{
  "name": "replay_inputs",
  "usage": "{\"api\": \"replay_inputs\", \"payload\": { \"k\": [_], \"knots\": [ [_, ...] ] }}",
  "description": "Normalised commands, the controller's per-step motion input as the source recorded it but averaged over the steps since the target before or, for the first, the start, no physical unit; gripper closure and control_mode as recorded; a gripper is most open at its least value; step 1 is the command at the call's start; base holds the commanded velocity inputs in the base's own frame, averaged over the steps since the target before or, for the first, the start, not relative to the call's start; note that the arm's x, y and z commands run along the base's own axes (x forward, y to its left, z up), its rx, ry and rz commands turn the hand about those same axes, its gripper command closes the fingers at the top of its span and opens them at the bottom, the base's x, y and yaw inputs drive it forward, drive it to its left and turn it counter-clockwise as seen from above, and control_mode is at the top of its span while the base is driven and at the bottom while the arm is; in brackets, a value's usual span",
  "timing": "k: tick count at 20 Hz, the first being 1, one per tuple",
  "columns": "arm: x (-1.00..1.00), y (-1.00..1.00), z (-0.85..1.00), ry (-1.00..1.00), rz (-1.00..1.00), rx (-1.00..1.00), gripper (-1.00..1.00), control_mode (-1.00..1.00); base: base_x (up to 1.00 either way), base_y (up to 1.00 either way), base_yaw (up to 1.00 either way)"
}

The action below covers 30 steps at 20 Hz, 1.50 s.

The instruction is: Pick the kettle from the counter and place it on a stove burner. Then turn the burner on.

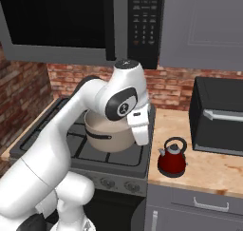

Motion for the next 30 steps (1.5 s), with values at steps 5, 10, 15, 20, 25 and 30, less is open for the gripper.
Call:
{"api": "replay_inputs", "payload": {
  "k": [5, 10, 15, 20, 25, 30],
  "knots": [
    [-0.08, -0.29, -0.17, -0.05, -0.12, 0.05, -1.00, -1.00, 0.00, 0.00, 0.00],
    [0.00, -0.18, -0.28, -0.01, -0.08, 0.01, -1.00, -1.00, 0.00, 0.00, 0.00],
    [0.00, -0.10, -0.27, 0.00, -0.05, 0.00, -1.00, -1.00, 0.00, 0.00, 0.00],
    [0.00, -0.03, -0.18, 0.00, -0.01, 0.01, -1.00, -1.00, 0.00, 0.00, 0.00],
    [0.05, 0.00, -0.05, 0.00, 0.00, 0.03, -1.00, -1.00, 0.00, 0.00, 0.00],
    [0.10, -0.05, -0.01, 0.00, 0.00, 0.04, -1.00, -1.00, 0.00, 0.00, 0.00]
  ]
}}
